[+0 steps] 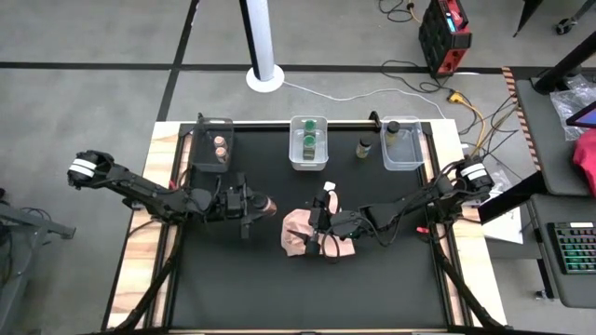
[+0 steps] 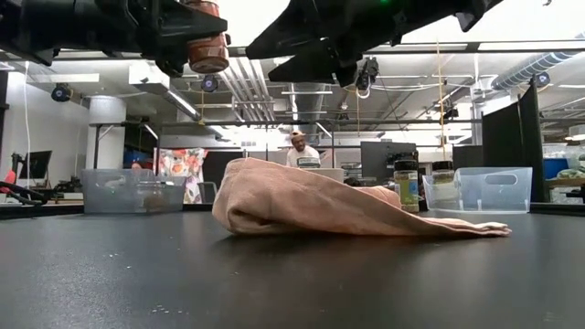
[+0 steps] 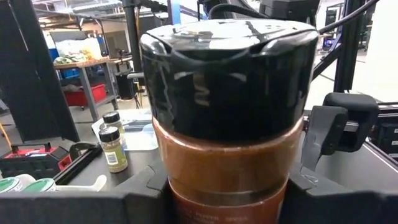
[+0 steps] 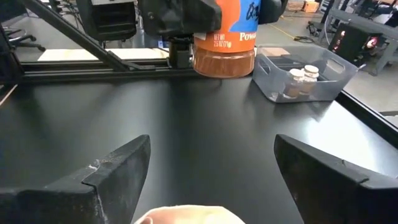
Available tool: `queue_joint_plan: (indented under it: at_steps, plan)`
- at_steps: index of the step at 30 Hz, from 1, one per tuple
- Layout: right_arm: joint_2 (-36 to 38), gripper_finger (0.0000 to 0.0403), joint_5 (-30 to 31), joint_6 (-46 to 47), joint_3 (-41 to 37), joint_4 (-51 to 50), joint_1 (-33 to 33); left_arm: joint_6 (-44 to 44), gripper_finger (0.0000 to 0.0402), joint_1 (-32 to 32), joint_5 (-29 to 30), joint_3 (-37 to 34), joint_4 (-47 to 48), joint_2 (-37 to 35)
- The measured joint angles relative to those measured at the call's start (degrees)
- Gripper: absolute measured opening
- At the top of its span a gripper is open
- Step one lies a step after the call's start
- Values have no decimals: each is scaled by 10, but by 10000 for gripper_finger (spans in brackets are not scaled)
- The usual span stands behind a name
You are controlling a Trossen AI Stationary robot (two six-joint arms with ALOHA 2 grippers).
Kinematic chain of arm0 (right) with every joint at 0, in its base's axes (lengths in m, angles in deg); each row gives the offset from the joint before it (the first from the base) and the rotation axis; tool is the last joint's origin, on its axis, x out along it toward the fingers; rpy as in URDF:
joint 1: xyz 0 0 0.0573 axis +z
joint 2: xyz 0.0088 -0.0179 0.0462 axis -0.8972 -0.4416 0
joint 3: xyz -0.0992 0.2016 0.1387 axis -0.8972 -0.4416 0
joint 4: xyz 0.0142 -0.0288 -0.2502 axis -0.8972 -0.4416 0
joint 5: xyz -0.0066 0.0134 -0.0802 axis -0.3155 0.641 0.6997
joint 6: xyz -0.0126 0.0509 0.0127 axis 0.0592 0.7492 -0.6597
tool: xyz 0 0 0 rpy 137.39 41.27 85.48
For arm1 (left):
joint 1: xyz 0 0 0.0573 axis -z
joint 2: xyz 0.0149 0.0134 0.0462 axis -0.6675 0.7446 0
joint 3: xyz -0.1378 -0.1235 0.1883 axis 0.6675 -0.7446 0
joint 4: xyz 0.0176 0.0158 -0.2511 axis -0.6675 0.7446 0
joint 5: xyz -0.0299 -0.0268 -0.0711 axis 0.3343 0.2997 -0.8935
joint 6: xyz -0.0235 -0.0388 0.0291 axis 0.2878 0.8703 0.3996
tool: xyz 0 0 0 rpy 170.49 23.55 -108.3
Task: Sort spices by type
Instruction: Put the black brown spice bottle into the transparent bin
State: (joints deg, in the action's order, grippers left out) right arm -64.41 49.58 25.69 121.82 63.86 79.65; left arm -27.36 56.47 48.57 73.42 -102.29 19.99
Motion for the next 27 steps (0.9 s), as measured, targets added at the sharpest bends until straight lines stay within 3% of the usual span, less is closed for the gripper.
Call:
queue_joint_plan:
  at_steps: [21, 27]
  plan:
    - [0, 331, 0, -16, 0, 3, -4, 8, 142, 0, 0, 0, -6, 0]
    - [-2, 343, -19, -36, 1, 54, -8, 11, 142, 0, 0, 0, -36, 3]
